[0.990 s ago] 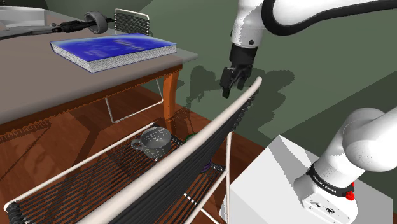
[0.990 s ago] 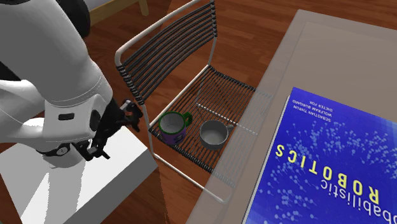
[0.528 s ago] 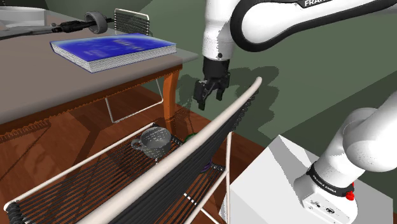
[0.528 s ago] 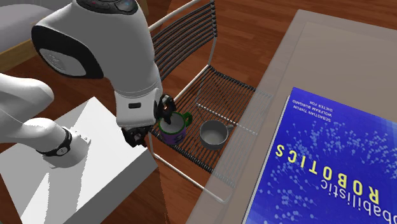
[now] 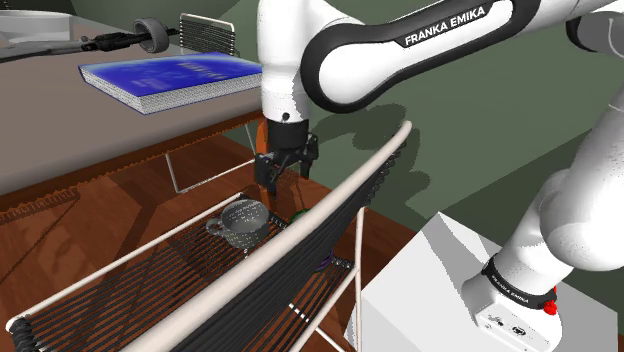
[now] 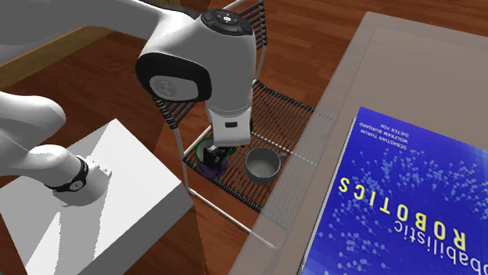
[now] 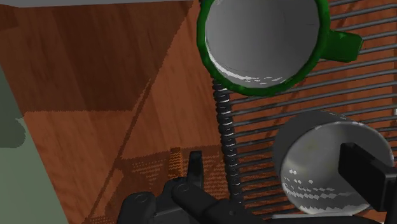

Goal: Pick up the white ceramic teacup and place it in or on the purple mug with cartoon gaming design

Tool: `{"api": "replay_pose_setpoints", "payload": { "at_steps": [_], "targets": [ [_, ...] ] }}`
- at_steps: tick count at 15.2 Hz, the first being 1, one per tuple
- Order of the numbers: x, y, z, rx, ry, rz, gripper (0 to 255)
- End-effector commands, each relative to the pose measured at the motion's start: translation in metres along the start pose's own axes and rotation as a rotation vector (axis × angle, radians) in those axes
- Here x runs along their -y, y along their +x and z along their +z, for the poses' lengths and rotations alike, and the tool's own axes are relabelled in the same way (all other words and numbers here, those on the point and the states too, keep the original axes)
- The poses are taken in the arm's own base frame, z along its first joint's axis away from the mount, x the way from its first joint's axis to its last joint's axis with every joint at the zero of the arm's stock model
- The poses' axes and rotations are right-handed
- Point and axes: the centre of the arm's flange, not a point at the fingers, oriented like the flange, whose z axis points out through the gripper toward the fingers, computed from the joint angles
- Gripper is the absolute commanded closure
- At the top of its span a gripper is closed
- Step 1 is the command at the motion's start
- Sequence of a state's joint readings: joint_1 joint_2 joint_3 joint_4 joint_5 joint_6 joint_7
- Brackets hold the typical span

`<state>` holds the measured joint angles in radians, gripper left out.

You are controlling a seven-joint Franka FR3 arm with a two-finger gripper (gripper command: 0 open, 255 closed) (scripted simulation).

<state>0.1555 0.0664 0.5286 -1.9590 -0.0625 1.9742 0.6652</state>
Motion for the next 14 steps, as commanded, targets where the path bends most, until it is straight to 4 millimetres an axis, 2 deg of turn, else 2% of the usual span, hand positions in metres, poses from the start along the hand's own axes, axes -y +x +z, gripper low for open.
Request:
{"api": "replay_pose_setpoints", "payload": {
  "at_steps": [1,11,14],
  "targets": [
    [0.025,0.011,0.01,0.004,-0.005,0.004,0],
    [0.138,0.063,0.06,0.027,-0.031,0.014,0],
    [0.138,0.063,0.076,0.027,-0.031,0.014,0]
  ]
}}
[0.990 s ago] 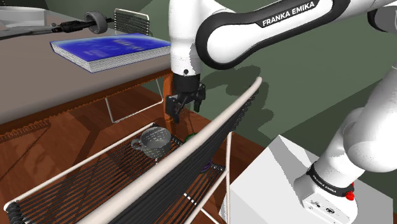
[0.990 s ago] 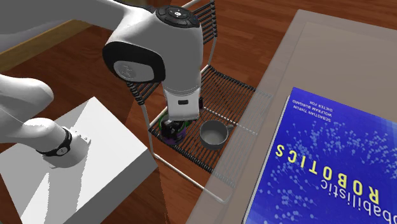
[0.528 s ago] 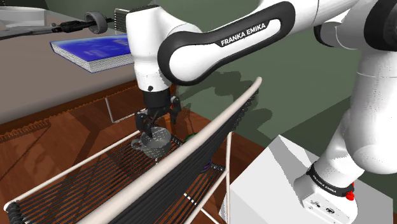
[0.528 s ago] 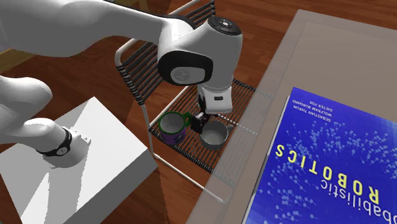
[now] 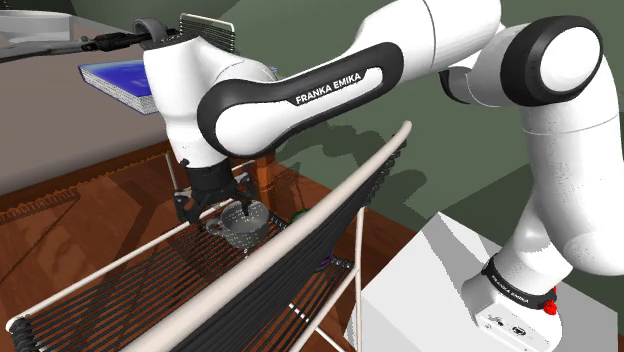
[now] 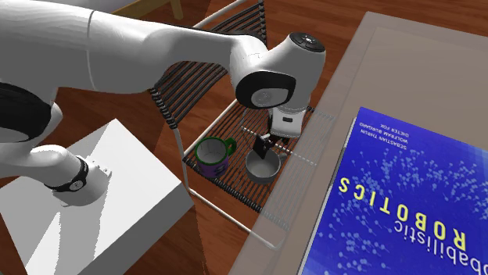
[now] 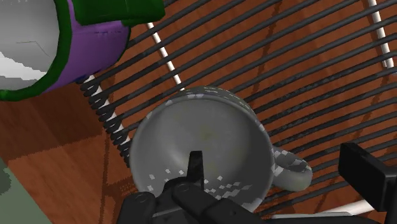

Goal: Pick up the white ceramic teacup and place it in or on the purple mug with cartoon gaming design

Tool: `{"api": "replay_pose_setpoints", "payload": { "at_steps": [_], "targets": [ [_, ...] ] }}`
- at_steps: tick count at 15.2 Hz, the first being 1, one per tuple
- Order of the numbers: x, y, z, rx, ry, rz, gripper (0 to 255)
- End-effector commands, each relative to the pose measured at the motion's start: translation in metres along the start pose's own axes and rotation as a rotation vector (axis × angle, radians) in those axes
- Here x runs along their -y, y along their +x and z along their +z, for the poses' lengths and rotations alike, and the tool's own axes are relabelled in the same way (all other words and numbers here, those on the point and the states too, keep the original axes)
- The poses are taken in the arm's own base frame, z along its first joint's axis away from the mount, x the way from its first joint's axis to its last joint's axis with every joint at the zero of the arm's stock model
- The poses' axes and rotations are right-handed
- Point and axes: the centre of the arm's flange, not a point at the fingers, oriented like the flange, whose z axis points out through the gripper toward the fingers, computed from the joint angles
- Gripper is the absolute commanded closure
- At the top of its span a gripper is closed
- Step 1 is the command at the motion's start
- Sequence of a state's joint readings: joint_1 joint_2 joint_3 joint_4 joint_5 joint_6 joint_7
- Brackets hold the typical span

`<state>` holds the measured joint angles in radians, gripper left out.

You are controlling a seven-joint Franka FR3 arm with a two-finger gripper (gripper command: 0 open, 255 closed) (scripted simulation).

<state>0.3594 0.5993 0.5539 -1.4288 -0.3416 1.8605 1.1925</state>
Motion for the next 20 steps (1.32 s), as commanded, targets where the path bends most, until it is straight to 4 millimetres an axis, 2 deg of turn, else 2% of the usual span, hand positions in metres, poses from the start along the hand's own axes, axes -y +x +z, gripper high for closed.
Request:
{"api": "replay_pose_setpoints", "payload": {
  "at_steps": [1,5,12,13,20],
  "targets": [
    [0.002,0.0,0.023,0.012,-0.006,-0.266,0],
    [0.002,0.0,0.042,0.012,-0.006,-0.266,0],
    [0.002,0.0,0.042,0.012,-0.006,-0.266,0],
    [0.005,-0.001,0.041,0.012,-0.006,-0.266,255],
    [0.006,-0.002,0.039,0.012,-0.006,-0.266,255]
  ]
}}
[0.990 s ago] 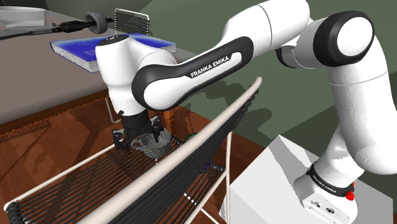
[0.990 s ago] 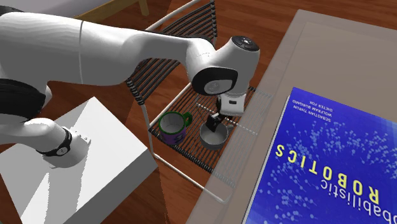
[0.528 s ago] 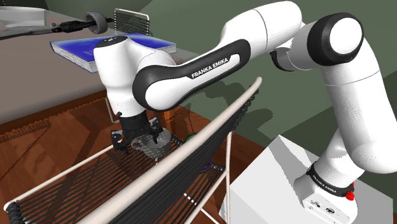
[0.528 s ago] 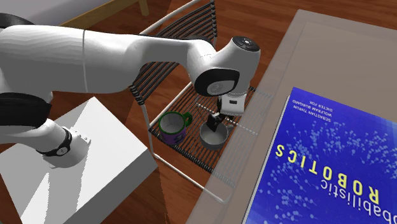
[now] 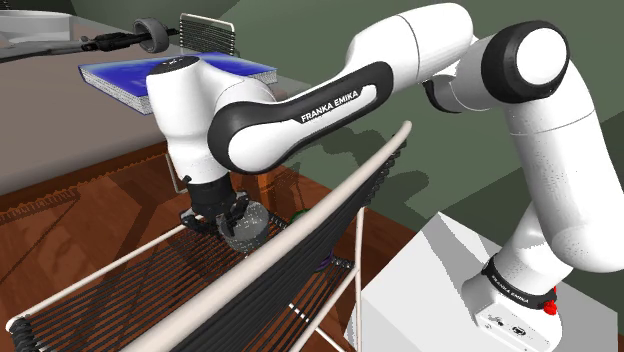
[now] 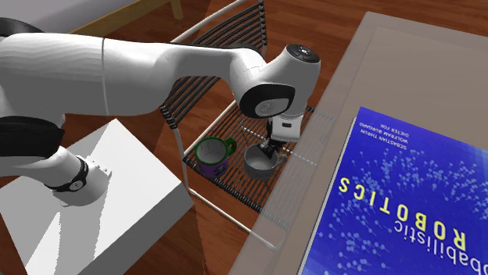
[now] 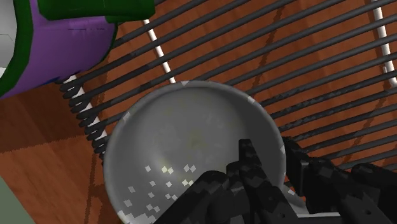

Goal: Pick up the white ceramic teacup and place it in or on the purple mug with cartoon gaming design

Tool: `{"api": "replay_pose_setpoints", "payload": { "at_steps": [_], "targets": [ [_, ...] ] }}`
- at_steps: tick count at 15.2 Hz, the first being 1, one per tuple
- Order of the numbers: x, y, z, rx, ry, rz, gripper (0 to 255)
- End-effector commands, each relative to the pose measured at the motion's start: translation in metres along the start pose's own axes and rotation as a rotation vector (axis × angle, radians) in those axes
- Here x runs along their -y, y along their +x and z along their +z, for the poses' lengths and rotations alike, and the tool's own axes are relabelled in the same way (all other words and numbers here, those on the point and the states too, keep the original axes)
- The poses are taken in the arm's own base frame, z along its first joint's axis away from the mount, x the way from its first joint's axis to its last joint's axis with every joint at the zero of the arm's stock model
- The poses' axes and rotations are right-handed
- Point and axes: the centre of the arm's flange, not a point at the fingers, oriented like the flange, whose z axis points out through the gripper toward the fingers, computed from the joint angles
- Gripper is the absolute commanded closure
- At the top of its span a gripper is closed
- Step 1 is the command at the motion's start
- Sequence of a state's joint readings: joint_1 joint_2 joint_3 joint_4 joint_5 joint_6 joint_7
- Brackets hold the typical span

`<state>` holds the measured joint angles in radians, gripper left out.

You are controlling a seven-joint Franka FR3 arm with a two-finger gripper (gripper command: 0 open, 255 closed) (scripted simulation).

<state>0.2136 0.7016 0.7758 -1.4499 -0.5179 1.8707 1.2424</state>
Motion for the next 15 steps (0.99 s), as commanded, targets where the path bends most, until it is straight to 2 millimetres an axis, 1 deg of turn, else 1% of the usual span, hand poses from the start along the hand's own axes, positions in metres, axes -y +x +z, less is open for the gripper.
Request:
{"api": "replay_pose_setpoints", "payload": {
  "at_steps": [1,2,15],
  "targets": [
    [-0.003,0.004,0.013,0.014,-0.009,-0.212,255],
    [-0.005,0.005,0.016,0.014,-0.009,-0.213,255],
    [-0.01,0.004,-0.053,0.014,-0.009,-0.213,255]
  ]
}}
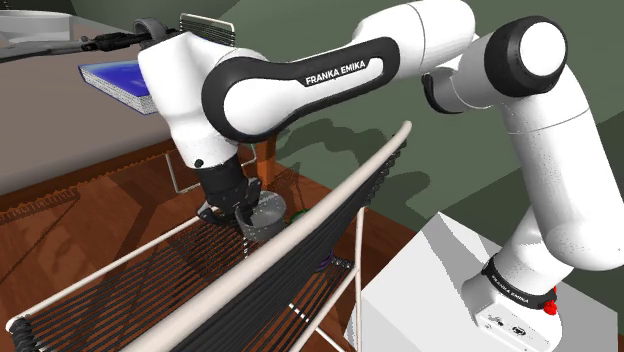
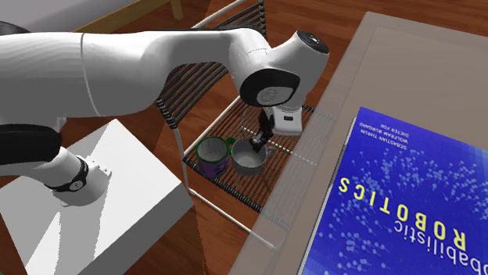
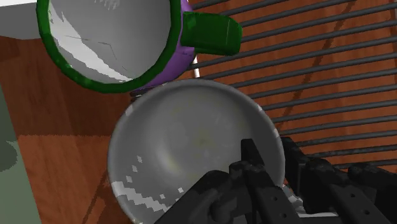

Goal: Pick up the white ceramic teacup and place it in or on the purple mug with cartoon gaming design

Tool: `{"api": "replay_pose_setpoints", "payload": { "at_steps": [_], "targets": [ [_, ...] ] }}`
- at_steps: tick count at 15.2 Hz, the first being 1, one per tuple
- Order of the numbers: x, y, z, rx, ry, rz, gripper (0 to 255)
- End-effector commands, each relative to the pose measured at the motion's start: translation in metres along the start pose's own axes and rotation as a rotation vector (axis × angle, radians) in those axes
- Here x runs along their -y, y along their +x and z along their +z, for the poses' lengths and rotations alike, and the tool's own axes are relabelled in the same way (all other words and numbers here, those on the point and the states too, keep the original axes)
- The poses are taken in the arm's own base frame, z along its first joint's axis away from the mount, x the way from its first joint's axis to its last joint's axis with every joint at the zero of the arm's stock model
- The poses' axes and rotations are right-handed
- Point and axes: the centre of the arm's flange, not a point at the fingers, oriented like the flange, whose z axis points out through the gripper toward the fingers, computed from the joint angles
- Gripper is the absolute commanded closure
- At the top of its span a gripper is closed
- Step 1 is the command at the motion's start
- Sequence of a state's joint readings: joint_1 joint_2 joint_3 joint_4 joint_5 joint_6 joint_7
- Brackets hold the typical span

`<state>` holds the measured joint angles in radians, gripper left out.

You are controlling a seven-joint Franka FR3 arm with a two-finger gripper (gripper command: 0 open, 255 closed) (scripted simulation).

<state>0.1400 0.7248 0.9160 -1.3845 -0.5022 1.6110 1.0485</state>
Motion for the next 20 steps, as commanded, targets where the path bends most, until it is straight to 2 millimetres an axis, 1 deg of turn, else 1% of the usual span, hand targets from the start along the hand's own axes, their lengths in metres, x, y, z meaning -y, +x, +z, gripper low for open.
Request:
{"api": "replay_pose_setpoints", "payload": {
  "at_steps": [1,19,20],
  "targets": [
    [0.002,0.011,-0.031,-0.129,0.079,-0.008,255],
    [-0.013,-0.005,-0.123,-0.129,0.079,-0.008,255],
    [-0.013,-0.005,-0.124,-0.129,0.079,-0.008,255]
  ]
}}
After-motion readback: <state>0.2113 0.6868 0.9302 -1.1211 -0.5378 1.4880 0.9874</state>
